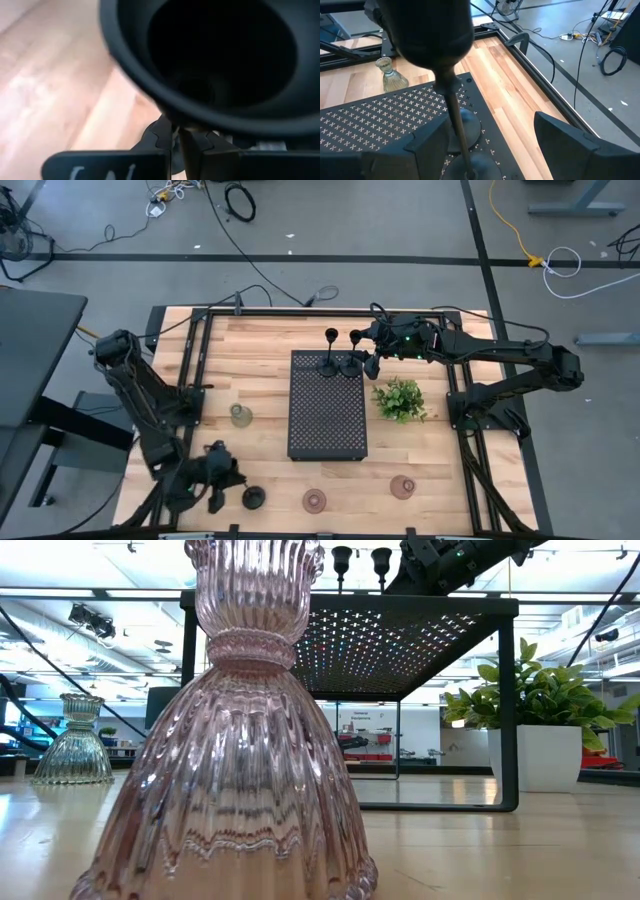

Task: Pick & Place candle stick holders
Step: Put the black candle holder on the shelf

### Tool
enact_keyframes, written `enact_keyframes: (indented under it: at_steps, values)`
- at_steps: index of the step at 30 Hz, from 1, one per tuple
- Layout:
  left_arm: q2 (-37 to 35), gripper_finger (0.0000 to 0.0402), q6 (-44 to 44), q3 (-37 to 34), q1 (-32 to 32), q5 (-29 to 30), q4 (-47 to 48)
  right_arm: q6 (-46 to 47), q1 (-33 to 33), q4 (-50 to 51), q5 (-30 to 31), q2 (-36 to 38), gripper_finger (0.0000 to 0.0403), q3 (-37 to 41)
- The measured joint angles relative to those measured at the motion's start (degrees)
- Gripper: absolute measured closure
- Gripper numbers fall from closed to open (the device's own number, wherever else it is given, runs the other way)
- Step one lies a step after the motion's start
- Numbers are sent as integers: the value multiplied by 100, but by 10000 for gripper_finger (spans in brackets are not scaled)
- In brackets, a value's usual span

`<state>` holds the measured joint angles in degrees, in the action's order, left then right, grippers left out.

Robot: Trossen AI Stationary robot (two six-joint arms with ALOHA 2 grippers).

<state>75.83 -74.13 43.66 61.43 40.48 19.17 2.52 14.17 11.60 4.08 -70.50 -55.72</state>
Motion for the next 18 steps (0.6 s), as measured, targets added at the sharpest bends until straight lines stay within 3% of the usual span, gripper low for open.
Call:
enact_keyframes:
  at_steps: [6,18]
  values:
    - [-191,388,1079,551,-737,-295,397,-7,-1,0,0,0,117,0]
    - [-246,389,2829,3296,-1619,101,3185,-15,-1,13,0,-1,117,0]
